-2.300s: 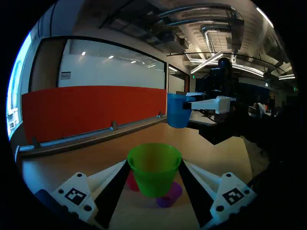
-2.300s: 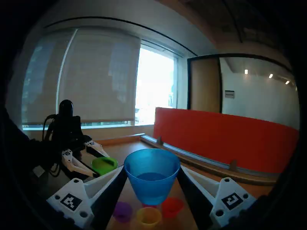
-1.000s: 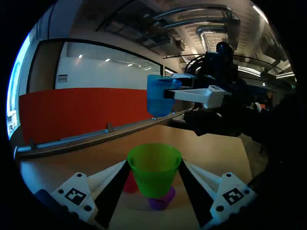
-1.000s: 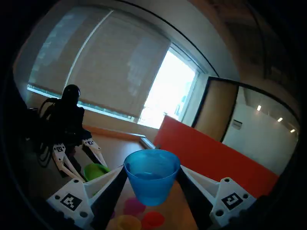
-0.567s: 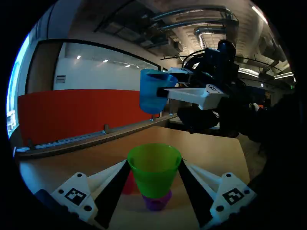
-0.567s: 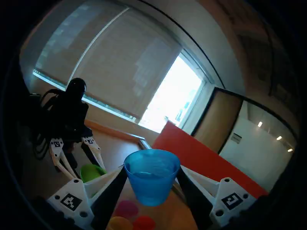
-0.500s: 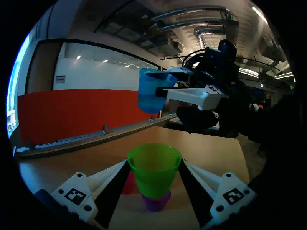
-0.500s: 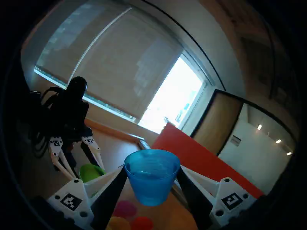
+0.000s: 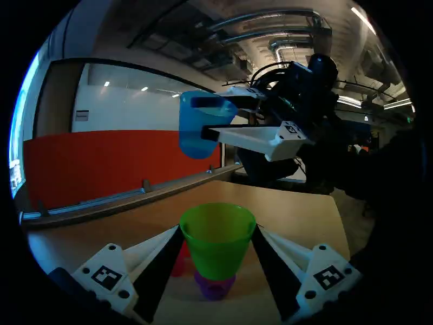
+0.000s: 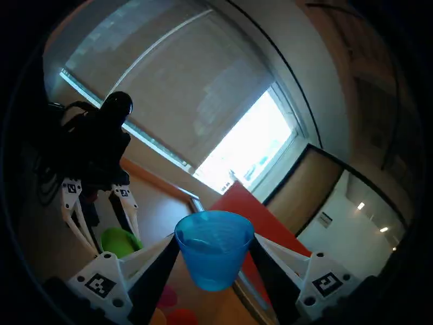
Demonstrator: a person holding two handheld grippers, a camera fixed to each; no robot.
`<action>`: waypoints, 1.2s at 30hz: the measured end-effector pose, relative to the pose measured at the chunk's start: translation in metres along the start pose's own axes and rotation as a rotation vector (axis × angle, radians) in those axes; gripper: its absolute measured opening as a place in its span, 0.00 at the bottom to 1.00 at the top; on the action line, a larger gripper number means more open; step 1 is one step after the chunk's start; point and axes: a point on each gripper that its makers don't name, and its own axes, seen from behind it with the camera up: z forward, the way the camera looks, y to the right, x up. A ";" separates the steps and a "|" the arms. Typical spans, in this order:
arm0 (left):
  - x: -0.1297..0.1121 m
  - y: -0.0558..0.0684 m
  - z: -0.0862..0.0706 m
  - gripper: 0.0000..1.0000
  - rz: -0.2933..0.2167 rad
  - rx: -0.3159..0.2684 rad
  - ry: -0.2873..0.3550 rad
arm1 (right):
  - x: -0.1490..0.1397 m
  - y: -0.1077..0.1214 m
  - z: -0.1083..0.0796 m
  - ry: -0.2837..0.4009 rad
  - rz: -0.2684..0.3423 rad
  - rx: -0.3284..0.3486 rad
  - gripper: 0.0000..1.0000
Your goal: Pour water
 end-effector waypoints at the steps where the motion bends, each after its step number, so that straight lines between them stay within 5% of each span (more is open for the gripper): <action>1: 0.000 0.000 0.000 0.87 0.001 -0.001 0.001 | 0.001 0.000 0.000 0.000 -0.011 0.000 0.90; 36: 0.005 0.010 0.004 0.87 0.010 -0.020 0.012 | 0.014 0.010 0.013 -0.009 -0.321 -0.034 0.90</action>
